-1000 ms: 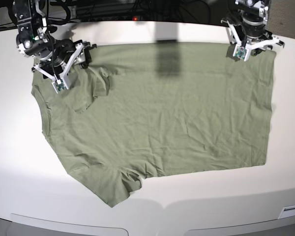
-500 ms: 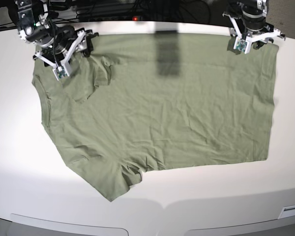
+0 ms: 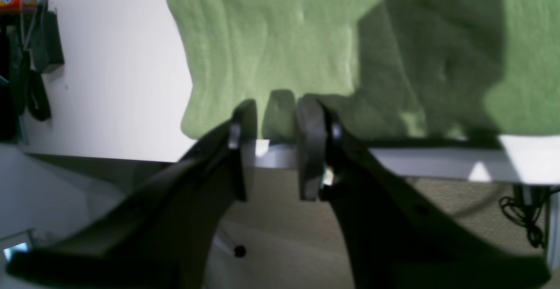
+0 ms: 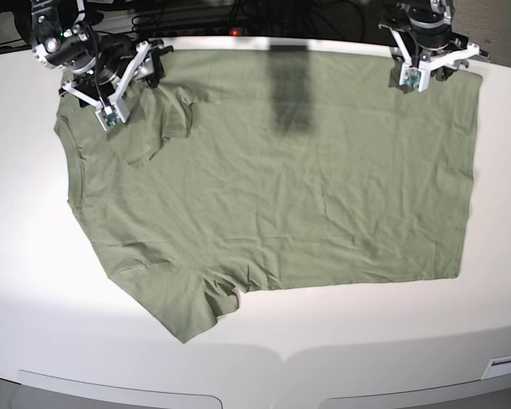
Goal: Fold the T-shirt properly
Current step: 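Drag the shirt edge with both grippers to straighten it flat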
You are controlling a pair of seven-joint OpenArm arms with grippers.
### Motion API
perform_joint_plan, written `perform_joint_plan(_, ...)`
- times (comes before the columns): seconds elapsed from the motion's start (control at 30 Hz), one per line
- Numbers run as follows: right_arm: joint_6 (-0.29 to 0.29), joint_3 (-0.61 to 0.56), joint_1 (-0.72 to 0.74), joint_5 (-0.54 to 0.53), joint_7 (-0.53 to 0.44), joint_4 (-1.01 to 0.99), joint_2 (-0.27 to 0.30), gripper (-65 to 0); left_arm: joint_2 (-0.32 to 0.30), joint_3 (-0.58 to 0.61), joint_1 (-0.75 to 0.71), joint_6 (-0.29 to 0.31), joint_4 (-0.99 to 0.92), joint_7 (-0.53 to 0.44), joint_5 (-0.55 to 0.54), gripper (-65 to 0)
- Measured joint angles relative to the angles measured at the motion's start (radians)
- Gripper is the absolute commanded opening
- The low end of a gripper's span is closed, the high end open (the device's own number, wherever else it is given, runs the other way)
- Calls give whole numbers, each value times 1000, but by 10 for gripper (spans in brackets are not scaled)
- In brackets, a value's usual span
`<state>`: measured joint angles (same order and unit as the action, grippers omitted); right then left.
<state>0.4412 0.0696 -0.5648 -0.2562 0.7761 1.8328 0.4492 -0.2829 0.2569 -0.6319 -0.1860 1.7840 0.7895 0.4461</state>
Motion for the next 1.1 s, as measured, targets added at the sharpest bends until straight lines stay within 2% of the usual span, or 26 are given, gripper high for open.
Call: perform_joint_plan(1.1,-3,0,2,4,14,4,-15,-264,7,0,-3,-3,0,7,10,-478)
